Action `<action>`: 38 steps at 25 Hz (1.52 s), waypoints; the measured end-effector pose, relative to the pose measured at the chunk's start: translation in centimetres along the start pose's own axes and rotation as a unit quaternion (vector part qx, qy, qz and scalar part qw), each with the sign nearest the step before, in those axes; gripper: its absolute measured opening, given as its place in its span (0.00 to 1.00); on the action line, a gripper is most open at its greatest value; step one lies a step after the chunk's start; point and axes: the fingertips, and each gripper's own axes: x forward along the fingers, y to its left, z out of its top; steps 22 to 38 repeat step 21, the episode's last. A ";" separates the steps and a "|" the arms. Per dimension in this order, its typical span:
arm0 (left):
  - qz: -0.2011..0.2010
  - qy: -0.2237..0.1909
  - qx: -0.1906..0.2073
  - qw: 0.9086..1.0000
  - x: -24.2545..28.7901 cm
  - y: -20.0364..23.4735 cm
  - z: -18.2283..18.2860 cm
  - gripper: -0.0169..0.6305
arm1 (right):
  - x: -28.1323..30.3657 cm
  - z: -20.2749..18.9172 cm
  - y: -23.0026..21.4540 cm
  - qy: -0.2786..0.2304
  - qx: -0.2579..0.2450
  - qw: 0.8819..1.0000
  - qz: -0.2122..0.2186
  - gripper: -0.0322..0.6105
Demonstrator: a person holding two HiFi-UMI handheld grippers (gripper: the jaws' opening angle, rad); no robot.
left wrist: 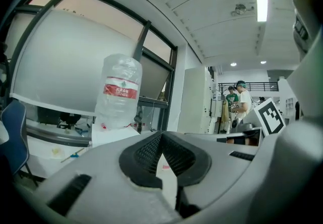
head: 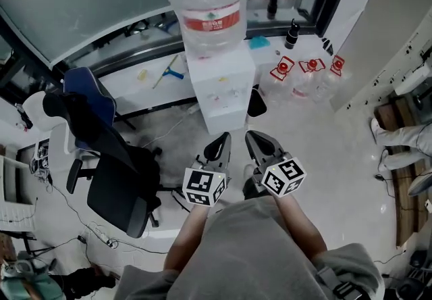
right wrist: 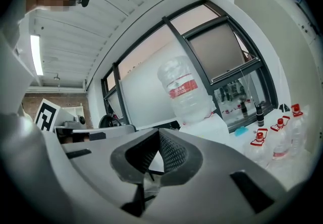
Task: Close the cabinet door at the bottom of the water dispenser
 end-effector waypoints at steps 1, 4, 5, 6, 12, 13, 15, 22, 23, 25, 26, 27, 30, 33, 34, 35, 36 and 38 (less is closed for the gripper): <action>-0.001 -0.004 0.002 1.000 -0.1 -0.3 0.3 0.04 | -0.2 0.1 0.1 -0.003 0.001 1.000 0.000 0.06; -0.005 -0.019 0.008 1.000 -0.5 -1.1 1.0 0.04 | -0.7 0.6 0.6 -0.015 0.002 1.000 0.000 0.06; -0.005 -0.025 0.010 1.000 -0.6 -1.2 1.3 0.04 | -0.8 0.8 0.8 -0.021 0.001 1.000 0.000 0.06; -0.006 -0.030 0.010 0.999 -0.7 -1.3 1.5 0.04 | -0.9 0.8 0.9 -0.025 0.001 1.000 -0.001 0.06; -0.003 -0.036 0.006 0.999 -1.6 -1.9 1.2 0.04 | -2.3 0.8 1.2 -0.041 0.008 0.999 -0.008 0.06; -0.003 -0.035 0.006 0.999 -1.7 -1.9 1.1 0.04 | -2.4 0.7 1.2 -0.041 0.011 0.999 -0.009 0.06; 0.000 -0.034 0.005 0.999 -2.0 -1.8 1.0 0.04 | -2.5 0.3 1.3 -0.039 0.018 0.999 -0.008 0.06; 0.012 -0.040 0.000 0.999 -3.8 -1.1 0.8 0.04 | -2.2 -1.1 2.6 -0.026 0.024 0.999 0.002 0.06; 0.012 -0.040 0.000 0.999 -3.8 -1.1 0.8 0.04 | -2.2 -1.1 2.6 -0.026 0.024 0.999 0.002 0.06; 0.012 -0.040 0.000 0.999 -3.8 -1.1 0.8 0.04 | -2.2 -1.1 2.6 -0.026 0.024 0.999 0.002 0.06; 0.012 -0.040 0.000 0.999 -3.8 -1.1 0.8 0.04 | -2.2 -1.1 2.6 -0.026 0.024 0.999 0.002 0.06; 0.012 -0.040 0.000 0.999 -3.8 -1.1 0.8 0.04 | -2.2 -1.1 2.6 -0.026 0.024 0.999 0.002 0.06; 0.012 -0.040 0.000 0.999 -3.8 -1.1 0.8 0.04 | -2.2 -1.1 2.6 -0.026 0.024 0.999 0.002 0.06; 0.012 -0.040 0.000 0.999 -3.8 -1.1 0.8 0.04 | -2.2 -1.1 2.6 -0.026 0.024 0.999 0.002 0.06; 0.012 -0.040 0.000 0.999 -3.8 -1.1 0.8 0.04 | -2.2 -1.1 2.6 -0.026 0.024 0.999 0.002 0.06; 0.012 -0.040 0.000 0.999 -3.8 -1.1 0.8 0.04 | -2.2 -1.1 2.6 -0.026 0.024 0.999 0.002 0.06; 0.012 -0.040 0.000 0.999 -3.8 -1.1 0.8 0.04 | -2.2 -1.1 2.6 -0.026 0.024 0.999 0.002 0.06; 0.012 -0.040 0.000 0.999 -3.8 -1.1 0.8 0.04 | -2.2 -1.1 2.6 -0.026 0.024 0.999 0.002 0.06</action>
